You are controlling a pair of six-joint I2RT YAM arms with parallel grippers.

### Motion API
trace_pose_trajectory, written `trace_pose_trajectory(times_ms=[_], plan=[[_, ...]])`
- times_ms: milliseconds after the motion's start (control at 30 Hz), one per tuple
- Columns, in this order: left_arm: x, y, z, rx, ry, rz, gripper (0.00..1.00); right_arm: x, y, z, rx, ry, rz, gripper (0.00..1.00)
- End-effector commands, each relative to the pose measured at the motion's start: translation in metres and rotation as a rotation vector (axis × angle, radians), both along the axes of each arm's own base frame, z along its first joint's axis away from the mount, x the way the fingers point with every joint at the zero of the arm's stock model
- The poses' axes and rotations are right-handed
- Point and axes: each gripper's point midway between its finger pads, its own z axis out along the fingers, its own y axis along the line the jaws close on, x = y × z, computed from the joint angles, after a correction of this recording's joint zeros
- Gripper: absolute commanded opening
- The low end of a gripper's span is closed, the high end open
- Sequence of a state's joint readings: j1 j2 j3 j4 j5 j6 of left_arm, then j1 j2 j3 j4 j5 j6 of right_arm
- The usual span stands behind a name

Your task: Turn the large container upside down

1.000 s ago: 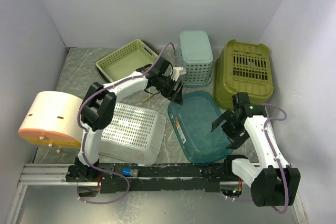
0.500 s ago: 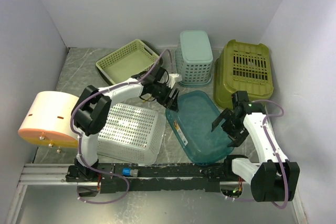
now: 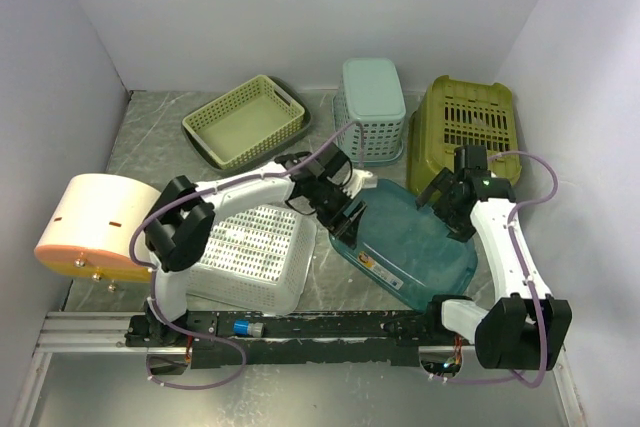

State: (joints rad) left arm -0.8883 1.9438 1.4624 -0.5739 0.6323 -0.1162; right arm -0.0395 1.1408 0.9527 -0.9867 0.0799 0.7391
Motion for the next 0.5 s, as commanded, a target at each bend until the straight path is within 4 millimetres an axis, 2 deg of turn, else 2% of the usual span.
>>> trace_pose_trajectory(times_ms=[0, 100, 167, 267, 367, 467], plan=[[0.037, 0.005, 0.062, -0.073, -0.107, 0.065, 0.81, 0.003, -0.011, 0.009, -0.052, -0.044, -0.014, 1.00], [0.068, 0.004, 0.065, -0.114, -0.114, 0.170, 0.81, 0.007, -0.005, 0.019, -0.029, -0.109, 0.029, 1.00], [0.086, 0.004, 0.054, -0.118, -0.100, 0.252, 0.80, 0.012, 0.000, 0.033, -0.018, -0.182, 0.072, 1.00], [0.094, 0.000, 0.031, -0.112, -0.048, 0.291, 0.79, 0.017, 0.004, 0.057, -0.019, -0.292, 0.120, 1.00], [0.072, -0.017, 0.019, -0.150, 0.029, 0.233, 0.78, 0.020, -0.002, 0.082, -0.064, -0.357, 0.131, 1.00], [0.037, -0.040, 0.017, -0.170, 0.050, 0.128, 0.79, 0.021, -0.010, 0.098, -0.113, -0.374, 0.122, 1.00]])
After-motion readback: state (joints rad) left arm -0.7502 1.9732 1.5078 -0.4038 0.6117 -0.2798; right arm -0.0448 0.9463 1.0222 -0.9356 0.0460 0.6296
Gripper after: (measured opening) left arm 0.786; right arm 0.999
